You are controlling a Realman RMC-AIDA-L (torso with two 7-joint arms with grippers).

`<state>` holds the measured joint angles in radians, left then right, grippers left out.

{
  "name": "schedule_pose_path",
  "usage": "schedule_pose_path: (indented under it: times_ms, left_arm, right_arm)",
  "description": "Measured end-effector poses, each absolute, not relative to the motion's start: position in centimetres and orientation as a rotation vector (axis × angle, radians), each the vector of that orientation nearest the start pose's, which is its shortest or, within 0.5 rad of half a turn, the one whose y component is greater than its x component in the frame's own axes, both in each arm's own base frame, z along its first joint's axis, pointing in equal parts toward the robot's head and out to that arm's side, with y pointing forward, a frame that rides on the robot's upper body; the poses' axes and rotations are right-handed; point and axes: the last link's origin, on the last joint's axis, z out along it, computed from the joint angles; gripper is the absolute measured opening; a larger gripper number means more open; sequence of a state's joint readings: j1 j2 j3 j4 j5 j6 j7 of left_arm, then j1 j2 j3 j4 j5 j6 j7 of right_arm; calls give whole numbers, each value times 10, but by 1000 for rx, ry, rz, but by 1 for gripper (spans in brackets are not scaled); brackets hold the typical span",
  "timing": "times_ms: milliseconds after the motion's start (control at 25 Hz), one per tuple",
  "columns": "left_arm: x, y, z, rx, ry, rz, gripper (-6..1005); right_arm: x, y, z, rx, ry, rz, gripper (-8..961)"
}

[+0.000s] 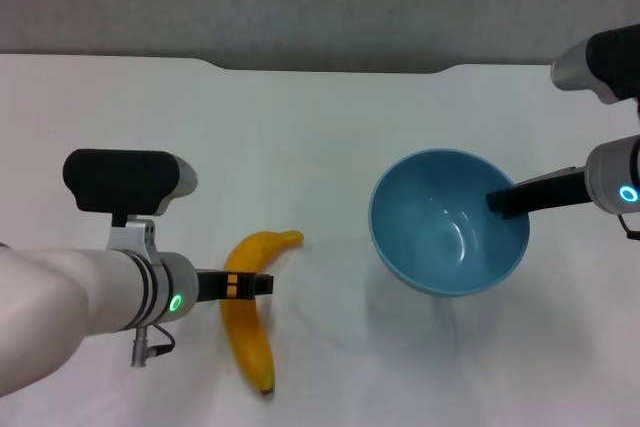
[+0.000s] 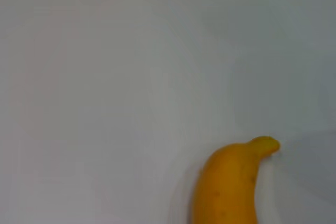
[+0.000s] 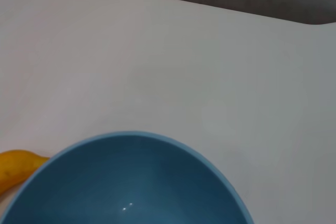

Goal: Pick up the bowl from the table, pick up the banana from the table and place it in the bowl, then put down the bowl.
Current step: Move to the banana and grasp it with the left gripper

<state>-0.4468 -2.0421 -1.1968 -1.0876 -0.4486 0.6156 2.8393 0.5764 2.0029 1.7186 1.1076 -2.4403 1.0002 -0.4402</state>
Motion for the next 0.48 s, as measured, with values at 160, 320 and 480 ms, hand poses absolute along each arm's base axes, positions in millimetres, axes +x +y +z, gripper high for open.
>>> schedule_pose_path:
  times_ms: [160,320,480]
  left_arm:
    - [-238,360,-88,-2019,-1300,7,778]
    - [-242,361,-89,-2014,-1300,20,776]
    - [-242,361,-89,-2013,-1300,22,774]
  right_arm:
    - [217,410,3,-2258,1086,-54,59]
    - [214,410,4,-2259,1078,-46,60]
    - [216,408,6,-2254,1086,-43,62]
